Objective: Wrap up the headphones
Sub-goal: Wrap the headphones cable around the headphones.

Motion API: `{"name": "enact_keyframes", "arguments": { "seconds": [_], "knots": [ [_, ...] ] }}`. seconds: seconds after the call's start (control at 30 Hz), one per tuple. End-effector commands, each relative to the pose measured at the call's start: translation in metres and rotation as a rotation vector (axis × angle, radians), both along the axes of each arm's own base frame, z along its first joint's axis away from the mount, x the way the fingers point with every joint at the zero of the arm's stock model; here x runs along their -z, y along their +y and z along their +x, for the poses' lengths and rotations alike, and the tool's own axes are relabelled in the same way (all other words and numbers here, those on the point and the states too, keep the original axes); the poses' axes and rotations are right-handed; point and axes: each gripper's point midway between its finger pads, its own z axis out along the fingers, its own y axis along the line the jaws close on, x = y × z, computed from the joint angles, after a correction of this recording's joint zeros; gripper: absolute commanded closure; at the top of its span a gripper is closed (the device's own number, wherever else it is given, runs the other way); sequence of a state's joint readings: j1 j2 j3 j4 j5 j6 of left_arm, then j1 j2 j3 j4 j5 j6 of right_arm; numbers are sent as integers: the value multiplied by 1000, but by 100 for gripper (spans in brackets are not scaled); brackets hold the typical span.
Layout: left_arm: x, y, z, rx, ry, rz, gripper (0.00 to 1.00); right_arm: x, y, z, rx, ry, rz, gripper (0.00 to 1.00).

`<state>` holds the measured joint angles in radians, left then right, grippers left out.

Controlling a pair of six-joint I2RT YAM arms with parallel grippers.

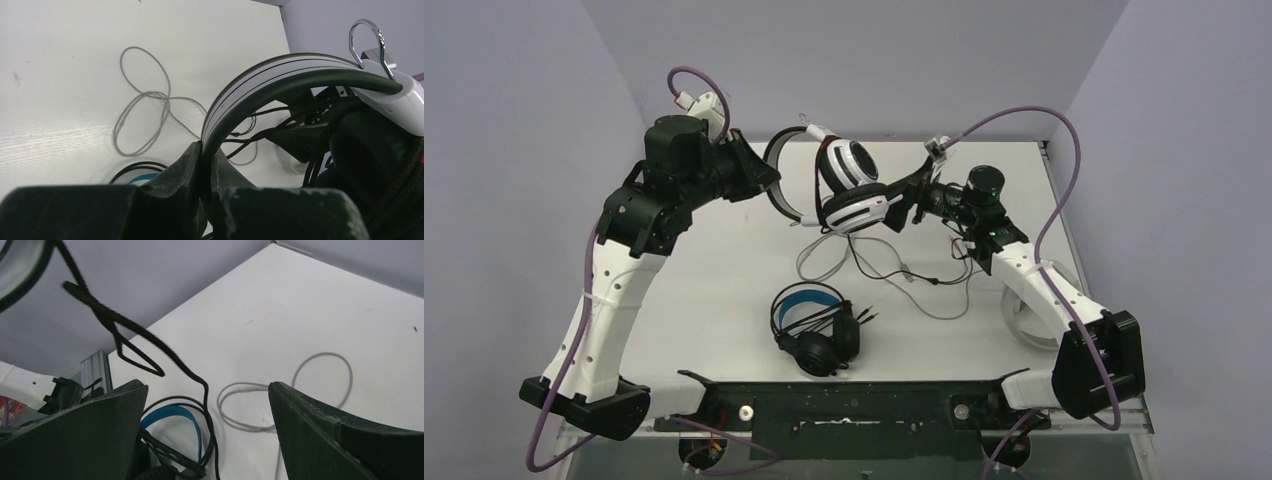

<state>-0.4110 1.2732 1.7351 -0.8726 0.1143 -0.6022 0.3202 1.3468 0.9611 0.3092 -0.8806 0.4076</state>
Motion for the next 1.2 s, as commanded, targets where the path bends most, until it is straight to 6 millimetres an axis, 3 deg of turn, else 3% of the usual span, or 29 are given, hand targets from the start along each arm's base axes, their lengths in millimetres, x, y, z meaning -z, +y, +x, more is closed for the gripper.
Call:
{"name": "enact_keyframes", "arguments": {
  "seconds": [0.0, 0.37, 0.43, 0.53, 0.63, 0.7, 0.9, 1.07, 1.17],
  "knots": [
    [-61, -8, -3, 29, -141, -143, 100, -58, 19, -5, -63, -187, 104, 3],
    [-66, -10, -7, 42, -146, -160, 100, -99, 43, 6, -126, -231, 185, 18],
    [-67, -8, -6, 33, -149, -159, 100, -106, 48, 5, -142, -237, 200, 27],
    [-69, -2, 0, -11, -161, -164, 100, -101, 54, 2, -157, -215, 196, 54],
    [-75, 16, 18, -128, -187, -178, 100, -66, 52, 4, -128, -119, 163, 88],
    [-78, 40, 35, -249, -208, -220, 100, -38, 49, 4, -94, -49, 139, 100],
    [-99, 86, 84, -450, -251, -360, 100, 54, 30, -19, -17, 153, 4, 100],
    [-104, 127, 118, -601, -273, -406, 100, 93, 13, -51, 8, 218, -160, 100],
    [-102, 153, 130, -688, -287, -371, 100, 103, -2, -70, 28, 233, -254, 100]
  ]
}}
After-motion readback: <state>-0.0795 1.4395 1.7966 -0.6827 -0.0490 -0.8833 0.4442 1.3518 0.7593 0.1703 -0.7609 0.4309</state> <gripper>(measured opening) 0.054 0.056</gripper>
